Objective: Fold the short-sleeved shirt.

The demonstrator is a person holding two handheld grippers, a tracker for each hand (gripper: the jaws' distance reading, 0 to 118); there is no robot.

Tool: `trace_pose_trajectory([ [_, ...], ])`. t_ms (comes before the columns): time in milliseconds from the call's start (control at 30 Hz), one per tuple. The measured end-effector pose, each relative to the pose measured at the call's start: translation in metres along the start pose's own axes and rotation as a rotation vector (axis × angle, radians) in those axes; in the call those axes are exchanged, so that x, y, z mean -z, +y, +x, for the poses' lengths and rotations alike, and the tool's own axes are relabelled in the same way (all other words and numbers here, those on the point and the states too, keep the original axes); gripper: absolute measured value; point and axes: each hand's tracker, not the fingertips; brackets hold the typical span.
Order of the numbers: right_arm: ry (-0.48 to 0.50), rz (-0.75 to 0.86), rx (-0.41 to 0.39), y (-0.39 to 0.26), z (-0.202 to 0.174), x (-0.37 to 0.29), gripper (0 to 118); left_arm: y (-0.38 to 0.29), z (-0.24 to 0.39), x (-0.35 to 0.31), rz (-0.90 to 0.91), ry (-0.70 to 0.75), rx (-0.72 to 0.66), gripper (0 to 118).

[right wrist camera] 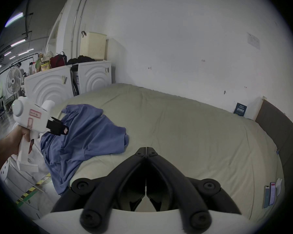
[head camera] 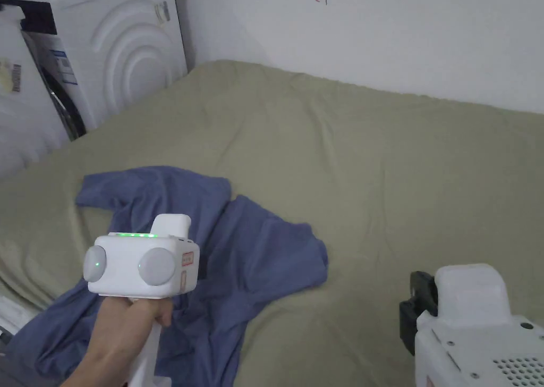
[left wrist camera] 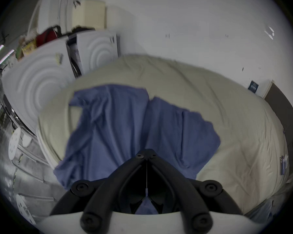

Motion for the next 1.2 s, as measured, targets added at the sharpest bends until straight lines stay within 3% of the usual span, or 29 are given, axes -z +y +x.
trace_pose_trajectory([
  [33, -0.004, -0.012, -0.006, -0.002, -0.001, 0.004, 0, 0.001, -0.001, 0.006, -0.008, -0.009, 0.017, 1],
  [67, -0.009, -0.015, -0.005, -0.003, -0.002, 0.006, 0, 0.002, -0.003, 0.008, -0.003, -0.058, 0.02, 29],
  [133, 0.001, -0.022, 0.007, -0.005, -0.002, 0.01, 0, 0.008, -0.005, 0.007, -0.075, -0.104, 0.007, 113],
  [233, 0.014, -0.031, 0.025, -0.008, -0.006, 0.012, 0, 0.003, -0.007, 0.002, -0.142, -0.185, -0.035, 116],
  [300, 0.026, -0.036, 0.021, -0.01, -0.009, 0.011, 0, 0.004, -0.004, 0.01, -0.156, -0.164, 0.022, 118],
  [400, 0.038, -0.046, 0.017, -0.013, -0.012, 0.009, 0, 0.0, -0.001, 0.021, -0.148, -0.056, 0.071, 118],
  [567, 0.037, -0.071, 0.017, -0.02, -0.008, 0.005, 0, -0.018, 0.008, 0.066, -0.289, -0.076, 0.084, 118],
  [633, 0.041, -0.08, 0.029, -0.023, -0.004, 0.001, 0, -0.021, 0.015, 0.056, -0.174, -0.027, 0.153, 116],
  [667, 0.04, -0.084, 0.03, -0.025, -0.002, -0.002, 0, -0.023, 0.016, 0.053, -0.208, -0.043, 0.103, 106],
  [700, 0.035, -0.086, 0.029, -0.026, 0.0, -0.004, 0, -0.019, 0.014, 0.044, -0.164, -0.066, 0.087, 85],
  [733, 0.03, -0.087, 0.026, -0.027, 0.003, -0.008, 0, -0.014, 0.014, 0.037, -0.113, -0.039, 0.089, 54],
  [767, 0.026, -0.087, 0.027, -0.028, 0.007, -0.011, 0, -0.009, 0.012, 0.031, -0.101, -0.025, 0.083, 1],
  [800, 0.02, -0.087, 0.033, -0.029, 0.011, -0.016, 0, -0.004, 0.008, 0.029, -0.054, -0.022, 0.036, 1],
  [867, 0.006, -0.083, 0.047, -0.031, 0.019, -0.025, 0, -0.004, 0.001, 0.029, -0.141, -0.082, -0.027, 1],
  [1033, -0.06, -0.077, 0.071, -0.037, 0.044, -0.051, 0, 0.012, 0.014, 0.014, -0.013, -0.122, -0.034, 1],
  [1200, -0.143, -0.059, 0.117, -0.04, 0.075, -0.076, 0, 0.042, 0.07, 0.0, 0.024, -0.177, 0.018, 1],
])
